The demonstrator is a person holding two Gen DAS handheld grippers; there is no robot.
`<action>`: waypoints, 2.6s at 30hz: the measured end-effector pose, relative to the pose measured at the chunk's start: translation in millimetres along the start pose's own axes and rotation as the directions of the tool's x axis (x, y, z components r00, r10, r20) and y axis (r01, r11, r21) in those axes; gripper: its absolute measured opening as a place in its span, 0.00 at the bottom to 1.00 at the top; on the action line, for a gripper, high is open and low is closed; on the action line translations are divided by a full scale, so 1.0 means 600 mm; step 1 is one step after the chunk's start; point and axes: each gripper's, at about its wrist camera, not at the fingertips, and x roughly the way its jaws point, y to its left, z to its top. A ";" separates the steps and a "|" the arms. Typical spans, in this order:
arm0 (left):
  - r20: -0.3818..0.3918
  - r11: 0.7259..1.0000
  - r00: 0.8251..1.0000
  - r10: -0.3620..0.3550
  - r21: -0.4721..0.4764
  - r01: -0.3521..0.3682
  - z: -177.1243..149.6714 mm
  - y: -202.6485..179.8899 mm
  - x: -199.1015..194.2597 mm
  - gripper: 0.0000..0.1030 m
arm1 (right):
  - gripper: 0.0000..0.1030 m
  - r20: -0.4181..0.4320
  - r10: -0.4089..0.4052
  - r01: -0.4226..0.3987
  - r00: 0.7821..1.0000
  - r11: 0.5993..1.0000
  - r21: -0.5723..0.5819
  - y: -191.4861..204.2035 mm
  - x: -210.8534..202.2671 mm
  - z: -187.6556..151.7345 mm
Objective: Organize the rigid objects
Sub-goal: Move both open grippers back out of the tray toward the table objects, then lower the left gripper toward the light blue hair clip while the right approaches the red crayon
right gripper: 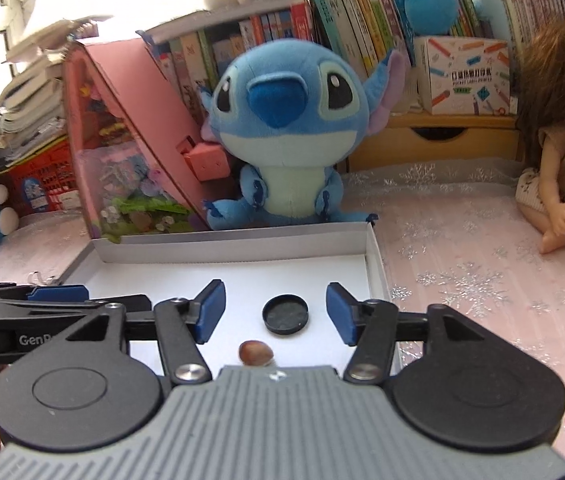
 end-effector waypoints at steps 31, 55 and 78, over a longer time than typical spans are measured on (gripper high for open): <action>0.116 0.990 0.987 -0.115 0.091 0.104 -0.185 0.002 -0.240 0.79 | 0.92 0.132 0.074 -0.053 0.989 0.986 -0.156 0.057 -0.242 -0.123; 0.155 0.987 0.983 -0.097 0.144 0.075 -0.301 0.006 -0.280 0.79 | 0.96 0.142 0.107 -0.071 0.984 0.968 -0.239 0.082 -0.285 -0.241; 0.133 0.988 0.987 -0.095 0.131 0.078 -0.338 0.015 -0.265 0.79 | 0.96 0.103 0.099 -0.069 0.990 0.964 -0.258 0.089 -0.275 -0.282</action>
